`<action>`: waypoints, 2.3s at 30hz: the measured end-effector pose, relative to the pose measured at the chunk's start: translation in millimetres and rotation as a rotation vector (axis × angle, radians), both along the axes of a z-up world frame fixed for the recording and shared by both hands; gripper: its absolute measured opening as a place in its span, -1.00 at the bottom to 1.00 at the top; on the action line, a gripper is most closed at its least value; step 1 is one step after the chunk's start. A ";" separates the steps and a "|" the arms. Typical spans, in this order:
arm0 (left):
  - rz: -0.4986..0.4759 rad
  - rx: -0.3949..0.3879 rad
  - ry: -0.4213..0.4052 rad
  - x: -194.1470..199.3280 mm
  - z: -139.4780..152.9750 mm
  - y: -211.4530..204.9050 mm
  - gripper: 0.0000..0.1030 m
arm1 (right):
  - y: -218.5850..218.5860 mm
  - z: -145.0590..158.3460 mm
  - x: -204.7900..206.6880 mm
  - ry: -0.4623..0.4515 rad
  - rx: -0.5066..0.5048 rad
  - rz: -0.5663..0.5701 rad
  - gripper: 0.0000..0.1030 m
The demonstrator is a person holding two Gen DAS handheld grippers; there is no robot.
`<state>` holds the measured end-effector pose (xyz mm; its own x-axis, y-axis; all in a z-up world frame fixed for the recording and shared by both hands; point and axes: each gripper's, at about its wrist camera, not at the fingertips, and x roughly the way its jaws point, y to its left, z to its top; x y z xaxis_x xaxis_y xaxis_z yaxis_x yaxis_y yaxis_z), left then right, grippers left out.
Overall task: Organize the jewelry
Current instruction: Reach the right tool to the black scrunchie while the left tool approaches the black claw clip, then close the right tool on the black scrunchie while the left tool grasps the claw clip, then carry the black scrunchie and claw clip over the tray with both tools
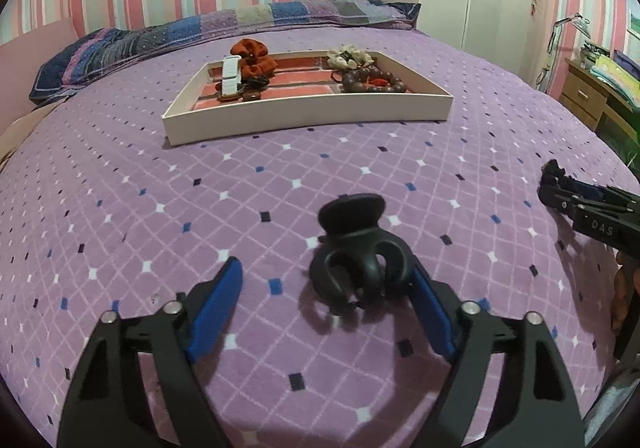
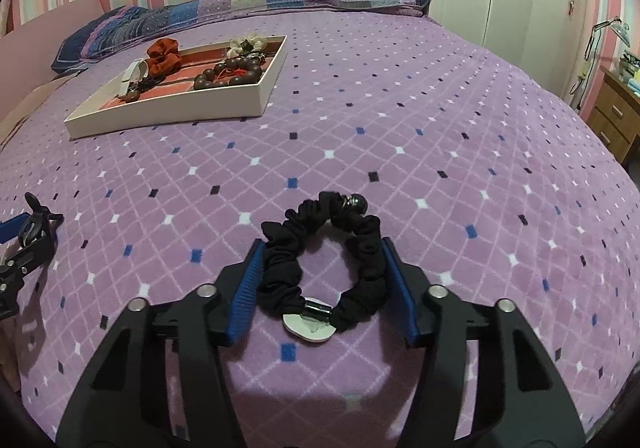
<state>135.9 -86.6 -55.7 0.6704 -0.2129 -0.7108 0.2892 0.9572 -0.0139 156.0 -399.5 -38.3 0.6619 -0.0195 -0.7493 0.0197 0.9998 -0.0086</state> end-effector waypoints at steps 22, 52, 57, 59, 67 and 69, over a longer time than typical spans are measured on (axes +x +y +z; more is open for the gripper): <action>-0.016 -0.031 0.004 0.8 6.7 -0.9 -0.12 | 6.1 10.5 1.2 -0.035 -0.016 0.027 -0.57; 0.120 -0.083 -0.066 200.1 48.1 38.8 -0.12 | 104.1 34.4 197.9 -0.079 0.040 0.095 -0.57; 0.131 -0.092 -0.033 217.6 34.8 45.6 -0.12 | 93.4 14.4 211.1 -0.044 0.056 0.064 -0.57; 0.136 -0.083 -0.031 222.2 30.5 46.6 -0.12 | 91.3 10.0 215.2 -0.032 0.061 0.059 -0.57; 0.130 -0.056 0.001 232.2 19.0 45.0 -0.12 | 101.5 4.6 227.6 -0.012 -0.007 0.077 -0.57; 0.137 -0.057 0.022 236.3 15.7 46.8 -0.12 | 101.7 4.1 228.7 -0.011 -0.013 0.076 -0.56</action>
<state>372.3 -39.8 -40.0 0.6803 -0.1609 -0.7151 0.1548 0.9851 -0.0744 384.7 -297.7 -34.3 0.6699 0.0210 -0.7422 -0.0557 0.9982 -0.0220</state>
